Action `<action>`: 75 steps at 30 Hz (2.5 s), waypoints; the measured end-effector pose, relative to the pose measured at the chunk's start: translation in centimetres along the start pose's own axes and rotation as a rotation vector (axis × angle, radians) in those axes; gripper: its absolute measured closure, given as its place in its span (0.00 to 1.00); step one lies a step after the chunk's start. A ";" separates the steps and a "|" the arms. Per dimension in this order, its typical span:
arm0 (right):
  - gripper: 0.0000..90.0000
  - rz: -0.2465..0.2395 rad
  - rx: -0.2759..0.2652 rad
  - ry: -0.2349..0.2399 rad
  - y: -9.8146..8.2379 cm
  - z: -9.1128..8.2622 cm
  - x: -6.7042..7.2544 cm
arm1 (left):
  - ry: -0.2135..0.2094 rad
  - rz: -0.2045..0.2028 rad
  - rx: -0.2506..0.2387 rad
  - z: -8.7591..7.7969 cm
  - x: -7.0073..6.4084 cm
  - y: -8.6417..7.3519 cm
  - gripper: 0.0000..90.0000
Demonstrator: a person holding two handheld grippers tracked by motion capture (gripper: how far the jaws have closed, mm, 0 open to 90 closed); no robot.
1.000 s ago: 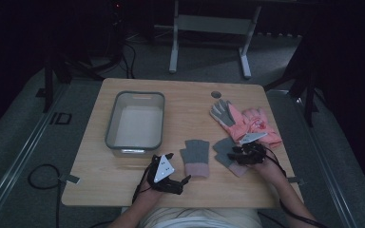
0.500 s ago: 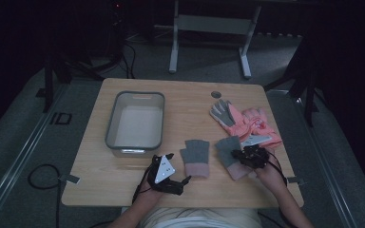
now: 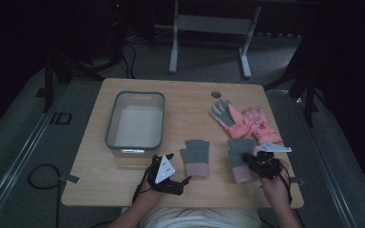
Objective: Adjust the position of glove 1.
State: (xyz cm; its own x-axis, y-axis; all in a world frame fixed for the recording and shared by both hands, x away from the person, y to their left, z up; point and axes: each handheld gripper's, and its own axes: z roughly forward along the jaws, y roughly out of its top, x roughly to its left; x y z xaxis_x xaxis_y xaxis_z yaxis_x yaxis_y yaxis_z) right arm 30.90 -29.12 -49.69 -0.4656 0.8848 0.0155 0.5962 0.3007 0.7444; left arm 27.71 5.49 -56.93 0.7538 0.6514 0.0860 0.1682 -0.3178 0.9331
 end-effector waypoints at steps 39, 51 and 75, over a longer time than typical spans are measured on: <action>0.63 -0.258 0.114 0.168 -0.9 3.3 -4.0 | -0.002 0.001 -0.001 0.0 0.0 0.0 0.01; 0.74 -0.283 0.150 0.165 -1.8 5.1 -3.5 | -0.005 0.001 -0.002 0.0 0.0 0.0 0.01; 0.94 -0.082 -0.050 0.182 5.7 1.4 2.3 | 0.028 -0.009 -0.014 -0.2 0.1 -0.1 0.01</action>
State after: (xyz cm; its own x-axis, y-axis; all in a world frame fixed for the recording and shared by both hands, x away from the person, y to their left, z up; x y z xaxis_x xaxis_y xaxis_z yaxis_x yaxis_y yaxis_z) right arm 34.15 -24.85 -46.31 -0.6246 0.7778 0.0703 0.5202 0.3473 0.7803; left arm 27.69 5.74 -56.94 0.7342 0.6733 0.0876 0.1654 -0.3025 0.9387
